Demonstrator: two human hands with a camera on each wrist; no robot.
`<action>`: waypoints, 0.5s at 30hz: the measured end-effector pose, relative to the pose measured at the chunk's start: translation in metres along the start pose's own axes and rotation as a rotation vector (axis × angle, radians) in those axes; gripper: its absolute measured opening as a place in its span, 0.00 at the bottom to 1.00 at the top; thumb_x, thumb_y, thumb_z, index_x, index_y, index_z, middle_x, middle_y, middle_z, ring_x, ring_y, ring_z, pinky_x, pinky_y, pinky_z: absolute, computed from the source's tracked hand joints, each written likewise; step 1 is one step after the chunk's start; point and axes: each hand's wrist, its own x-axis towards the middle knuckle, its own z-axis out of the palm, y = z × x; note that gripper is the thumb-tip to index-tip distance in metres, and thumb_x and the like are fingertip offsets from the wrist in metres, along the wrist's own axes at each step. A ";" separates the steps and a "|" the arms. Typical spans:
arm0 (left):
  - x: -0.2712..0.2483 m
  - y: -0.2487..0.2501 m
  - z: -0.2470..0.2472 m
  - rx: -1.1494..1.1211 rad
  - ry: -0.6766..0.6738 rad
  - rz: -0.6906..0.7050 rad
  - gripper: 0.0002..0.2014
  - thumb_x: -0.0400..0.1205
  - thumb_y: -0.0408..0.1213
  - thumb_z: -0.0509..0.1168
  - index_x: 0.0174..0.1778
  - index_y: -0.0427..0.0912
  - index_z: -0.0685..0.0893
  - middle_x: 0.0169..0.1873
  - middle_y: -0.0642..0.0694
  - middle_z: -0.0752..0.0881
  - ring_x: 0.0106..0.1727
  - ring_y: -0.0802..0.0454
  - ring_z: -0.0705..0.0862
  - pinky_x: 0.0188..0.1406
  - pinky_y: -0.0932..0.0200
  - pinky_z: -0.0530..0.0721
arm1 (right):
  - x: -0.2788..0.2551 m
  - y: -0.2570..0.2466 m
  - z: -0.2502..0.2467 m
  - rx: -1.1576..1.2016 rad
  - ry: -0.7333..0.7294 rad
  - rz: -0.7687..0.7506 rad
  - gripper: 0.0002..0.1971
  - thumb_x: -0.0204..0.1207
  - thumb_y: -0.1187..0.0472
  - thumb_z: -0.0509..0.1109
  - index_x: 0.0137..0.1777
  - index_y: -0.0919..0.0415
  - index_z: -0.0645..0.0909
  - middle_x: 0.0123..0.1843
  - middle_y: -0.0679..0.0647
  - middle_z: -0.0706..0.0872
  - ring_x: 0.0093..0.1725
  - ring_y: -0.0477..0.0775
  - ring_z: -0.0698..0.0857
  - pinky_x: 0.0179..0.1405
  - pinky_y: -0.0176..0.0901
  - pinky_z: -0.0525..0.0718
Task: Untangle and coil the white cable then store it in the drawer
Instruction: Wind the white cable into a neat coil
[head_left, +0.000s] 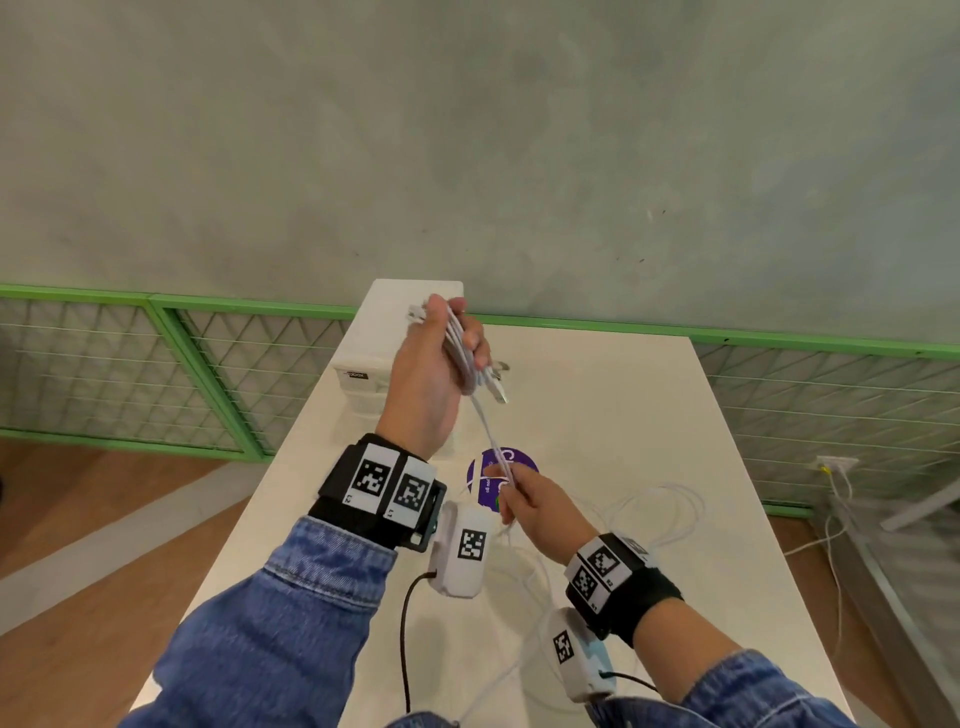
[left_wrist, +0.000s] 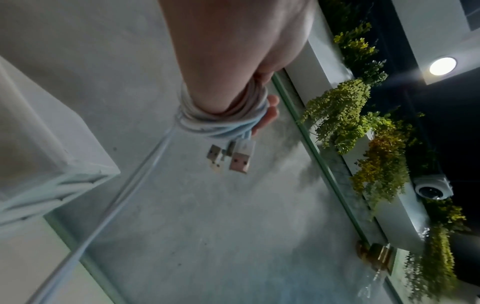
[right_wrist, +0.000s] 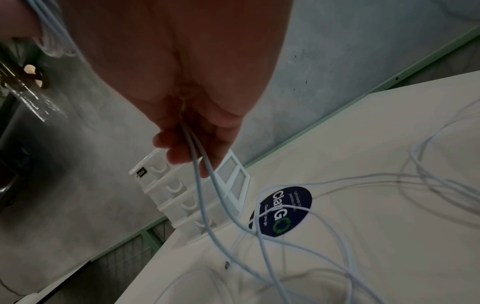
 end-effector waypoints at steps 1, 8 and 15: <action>0.003 0.001 -0.003 0.037 0.045 0.044 0.15 0.88 0.45 0.46 0.45 0.43 0.73 0.22 0.52 0.76 0.22 0.55 0.73 0.28 0.61 0.73 | -0.003 -0.001 0.001 0.007 -0.020 0.011 0.14 0.83 0.66 0.55 0.60 0.55 0.79 0.30 0.48 0.75 0.28 0.37 0.74 0.34 0.22 0.74; -0.002 -0.012 -0.033 0.641 0.104 0.303 0.10 0.89 0.33 0.50 0.44 0.47 0.72 0.33 0.43 0.75 0.30 0.54 0.75 0.34 0.60 0.77 | -0.009 -0.023 0.000 -0.040 -0.050 -0.063 0.10 0.78 0.52 0.64 0.50 0.34 0.85 0.51 0.54 0.91 0.54 0.59 0.85 0.59 0.51 0.81; -0.013 -0.030 -0.053 1.038 -0.175 -0.031 0.17 0.88 0.39 0.53 0.46 0.26 0.76 0.26 0.42 0.75 0.25 0.52 0.72 0.28 0.58 0.74 | -0.002 -0.051 -0.020 0.173 0.122 -0.223 0.12 0.74 0.67 0.71 0.40 0.47 0.87 0.35 0.42 0.91 0.40 0.42 0.85 0.44 0.32 0.81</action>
